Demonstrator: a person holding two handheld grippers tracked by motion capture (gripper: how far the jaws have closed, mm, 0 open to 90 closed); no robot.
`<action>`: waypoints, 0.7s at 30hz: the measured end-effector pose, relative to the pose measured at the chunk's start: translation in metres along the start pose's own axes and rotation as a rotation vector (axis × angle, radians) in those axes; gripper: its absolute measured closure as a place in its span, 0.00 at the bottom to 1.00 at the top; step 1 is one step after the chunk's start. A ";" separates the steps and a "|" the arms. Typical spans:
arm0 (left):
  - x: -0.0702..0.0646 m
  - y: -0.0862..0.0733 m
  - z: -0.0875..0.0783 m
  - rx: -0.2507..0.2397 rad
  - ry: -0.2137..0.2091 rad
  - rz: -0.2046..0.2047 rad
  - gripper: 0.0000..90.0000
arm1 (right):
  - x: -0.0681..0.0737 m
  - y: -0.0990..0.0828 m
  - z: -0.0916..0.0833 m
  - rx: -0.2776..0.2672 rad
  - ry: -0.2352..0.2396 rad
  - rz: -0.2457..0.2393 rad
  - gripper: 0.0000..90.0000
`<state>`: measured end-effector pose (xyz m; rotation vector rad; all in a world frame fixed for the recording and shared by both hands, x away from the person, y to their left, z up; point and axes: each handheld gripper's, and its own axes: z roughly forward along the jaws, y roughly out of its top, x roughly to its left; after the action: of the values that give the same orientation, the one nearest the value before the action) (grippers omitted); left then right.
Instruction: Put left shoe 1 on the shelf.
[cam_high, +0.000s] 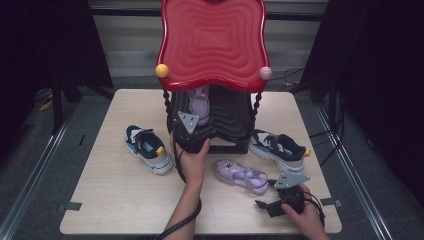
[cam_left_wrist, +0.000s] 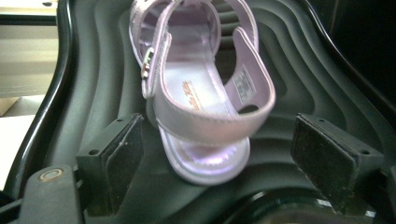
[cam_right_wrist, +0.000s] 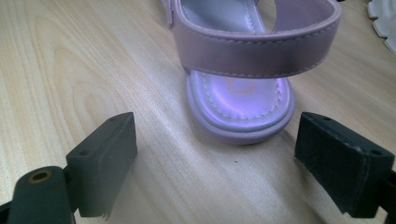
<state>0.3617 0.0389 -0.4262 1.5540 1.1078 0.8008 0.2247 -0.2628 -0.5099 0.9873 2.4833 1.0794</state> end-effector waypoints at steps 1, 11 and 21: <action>0.000 0.000 -0.002 0.006 -0.009 0.002 0.19 | 0.000 0.000 0.000 0.000 0.000 0.000 0.14; 0.007 -0.004 -0.016 0.061 -0.084 0.042 0.19 | 0.000 0.000 0.000 0.001 -0.001 0.000 0.14; 0.009 -0.013 -0.029 0.126 -0.185 0.113 0.19 | 0.000 0.000 0.000 0.001 -0.003 -0.001 0.14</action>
<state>0.3354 0.0585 -0.4318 1.7713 0.9568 0.6573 0.2246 -0.2628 -0.5098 0.9871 2.4824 1.0755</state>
